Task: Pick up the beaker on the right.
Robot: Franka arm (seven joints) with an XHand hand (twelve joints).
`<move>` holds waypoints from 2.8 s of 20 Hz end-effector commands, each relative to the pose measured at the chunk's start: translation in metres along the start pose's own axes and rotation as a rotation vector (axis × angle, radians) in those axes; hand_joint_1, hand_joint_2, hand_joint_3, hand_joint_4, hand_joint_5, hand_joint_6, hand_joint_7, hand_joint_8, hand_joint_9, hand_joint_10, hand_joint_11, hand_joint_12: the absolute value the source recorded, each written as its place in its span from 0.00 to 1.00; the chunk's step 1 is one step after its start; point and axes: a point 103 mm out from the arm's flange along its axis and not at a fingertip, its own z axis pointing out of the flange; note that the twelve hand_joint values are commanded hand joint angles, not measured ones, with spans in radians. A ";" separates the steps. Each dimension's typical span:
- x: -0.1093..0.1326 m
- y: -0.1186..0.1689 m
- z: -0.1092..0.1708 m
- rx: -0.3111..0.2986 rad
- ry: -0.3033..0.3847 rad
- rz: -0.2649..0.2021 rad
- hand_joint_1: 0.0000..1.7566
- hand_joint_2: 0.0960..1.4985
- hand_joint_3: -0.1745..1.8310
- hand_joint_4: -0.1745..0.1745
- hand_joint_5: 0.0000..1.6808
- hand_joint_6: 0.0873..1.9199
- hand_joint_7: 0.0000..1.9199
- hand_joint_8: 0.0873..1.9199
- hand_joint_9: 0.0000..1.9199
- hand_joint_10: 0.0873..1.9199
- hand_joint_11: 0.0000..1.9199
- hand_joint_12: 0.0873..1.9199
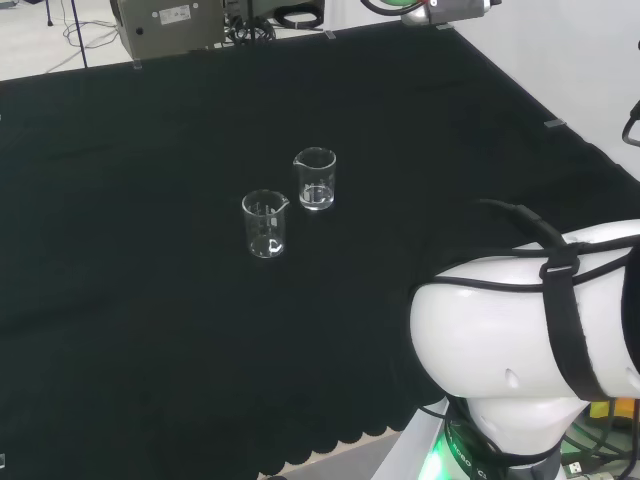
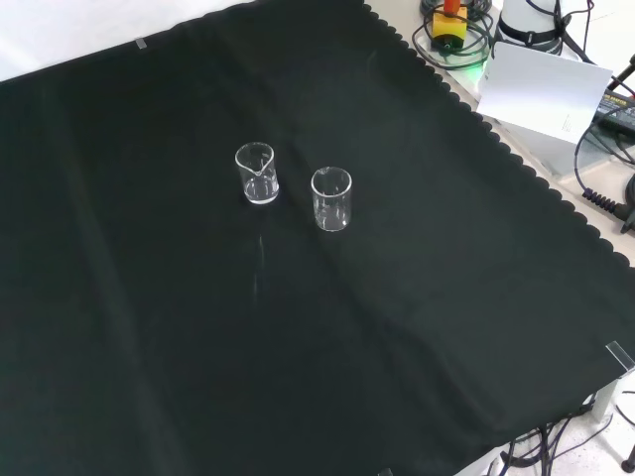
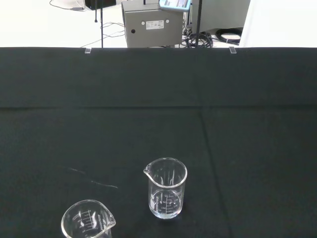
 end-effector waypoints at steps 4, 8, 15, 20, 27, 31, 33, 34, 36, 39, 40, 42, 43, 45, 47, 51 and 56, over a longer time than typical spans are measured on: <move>-0.002 -0.001 0.001 0.001 -0.004 0.015 0.03 0.81 0.28 0.51 0.15 0.01 0.01 0.21 0.06 0.29 0.01 0.70; -0.006 0.000 0.003 0.008 -0.006 0.021 0.03 0.83 0.25 0.51 0.17 0.00 0.01 0.21 0.07 0.29 0.01 0.70; -0.018 0.014 0.022 0.032 0.012 0.045 0.03 0.83 0.25 0.51 0.17 0.00 0.01 0.21 0.07 0.29 0.01 0.70; -0.025 0.033 0.051 0.042 0.019 0.068 0.04 0.83 0.24 0.51 0.17 0.00 0.02 0.22 0.08 0.29 0.02 0.70; -0.029 0.069 0.100 0.049 0.030 0.046 0.06 0.82 0.24 0.50 0.18 0.00 0.03 0.22 0.09 0.29 0.03 0.71; -0.046 0.106 0.136 0.039 0.087 0.008 0.08 0.82 0.23 0.49 0.19 0.00 0.04 0.22 0.11 0.30 0.05 0.71; -0.055 0.123 0.155 0.044 0.114 -0.012 0.08 0.82 0.23 0.49 0.20 0.00 0.04 0.23 0.11 0.30 0.05 0.71; -0.061 0.131 0.165 0.050 0.129 -0.019 0.09 0.82 0.23 0.48 0.20 0.00 0.05 0.23 0.12 0.30 0.05 0.71; -0.069 0.144 0.186 0.057 0.141 -0.042 0.11 0.80 0.23 0.48 0.20 0.00 0.05 0.23 0.13 0.30 0.06 0.70; -0.076 0.159 0.211 0.069 0.182 -0.083 0.19 0.75 0.21 0.48 0.20 0.00 0.09 0.25 0.17 0.32 0.07 0.71; -0.079 0.163 0.218 0.075 0.192 -0.091 0.22 0.72 0.21 0.47 0.20 0.00 0.10 0.26 0.18 0.32 0.07 0.71; -0.084 0.172 0.233 0.100 0.223 -0.094 0.29 0.67 0.19 0.47 0.20 0.00 0.11 0.26 0.19 0.32 0.08 0.71; -0.086 0.176 0.241 0.112 0.237 -0.098 0.33 0.65 0.19 0.47 0.21 0.00 0.11 0.27 0.20 0.32 0.08 0.70; -0.087 0.184 0.254 0.131 0.258 -0.103 0.37 0.60 0.19 0.47 0.21 0.00 0.11 0.27 0.20 0.32 0.08 0.70; -0.090 0.191 0.265 0.146 0.265 -0.110 0.40 0.54 0.25 0.47 0.21 0.00 0.11 0.29 0.21 0.31 0.08 0.70; -0.091 0.200 0.282 0.164 0.265 -0.115 0.43 0.45 0.35 0.47 0.21 0.00 0.11 0.30 0.21 0.31 0.08 0.71; -0.091 0.207 0.297 0.183 0.263 -0.132 0.43 0.43 0.37 0.47 0.22 0.00 0.11 0.30 0.21 0.31 0.08 0.71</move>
